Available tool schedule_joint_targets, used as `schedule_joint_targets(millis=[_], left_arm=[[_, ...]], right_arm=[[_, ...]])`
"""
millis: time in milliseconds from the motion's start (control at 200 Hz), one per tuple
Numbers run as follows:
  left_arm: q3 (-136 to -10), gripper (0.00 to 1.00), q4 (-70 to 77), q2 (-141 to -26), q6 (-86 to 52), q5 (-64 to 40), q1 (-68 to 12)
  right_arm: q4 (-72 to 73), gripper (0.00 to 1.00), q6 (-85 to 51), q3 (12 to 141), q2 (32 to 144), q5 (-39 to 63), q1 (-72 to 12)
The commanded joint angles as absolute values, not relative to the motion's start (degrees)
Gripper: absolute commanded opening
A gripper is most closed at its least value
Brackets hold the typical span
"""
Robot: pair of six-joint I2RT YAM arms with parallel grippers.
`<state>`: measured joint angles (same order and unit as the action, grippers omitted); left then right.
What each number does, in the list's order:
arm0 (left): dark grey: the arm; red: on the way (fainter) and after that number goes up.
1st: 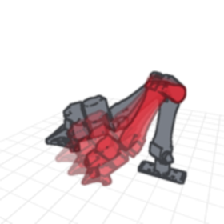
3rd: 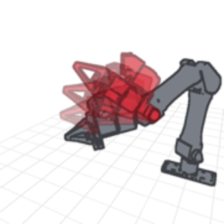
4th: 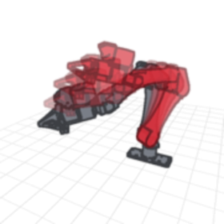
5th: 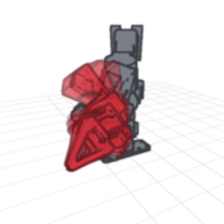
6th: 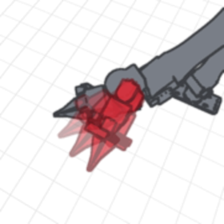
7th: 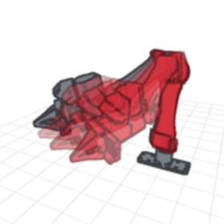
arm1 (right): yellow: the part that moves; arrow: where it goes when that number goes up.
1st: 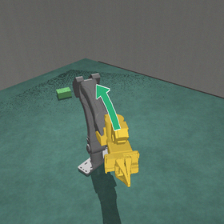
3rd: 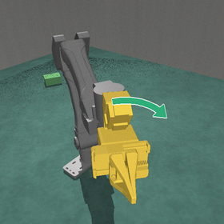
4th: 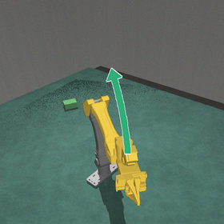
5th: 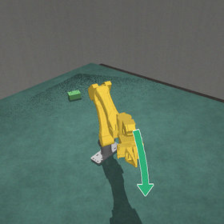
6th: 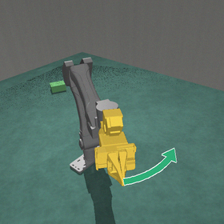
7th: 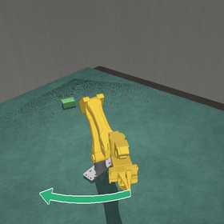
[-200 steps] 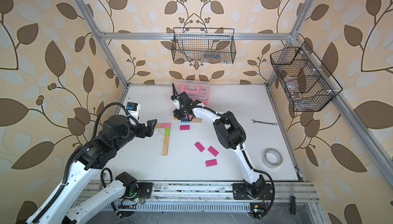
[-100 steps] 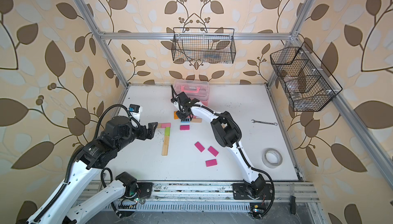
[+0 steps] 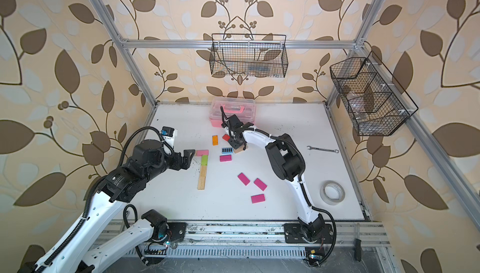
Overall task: Assemble the number 7 with building blocks
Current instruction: Move the building block to the center of the board.
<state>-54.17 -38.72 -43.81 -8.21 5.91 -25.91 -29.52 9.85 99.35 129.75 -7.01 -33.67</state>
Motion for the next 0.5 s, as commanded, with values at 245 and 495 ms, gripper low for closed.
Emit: schedule_joint_targets(millis=[245, 495], left_arm=[[-54.5, 0.99, -35.82, -45.5, -9.84, 3.2, -26.27], [-54.65, 0.99, -35.08, -46.32, -10.11, 2.23, -26.28]], right_arm=[[-30.4, 0.4, 0.03, 81.88, 118.6, -6.63, -25.53], [-24.65, 0.48, 4.64, 79.36, 111.44, -3.66, -32.0]])
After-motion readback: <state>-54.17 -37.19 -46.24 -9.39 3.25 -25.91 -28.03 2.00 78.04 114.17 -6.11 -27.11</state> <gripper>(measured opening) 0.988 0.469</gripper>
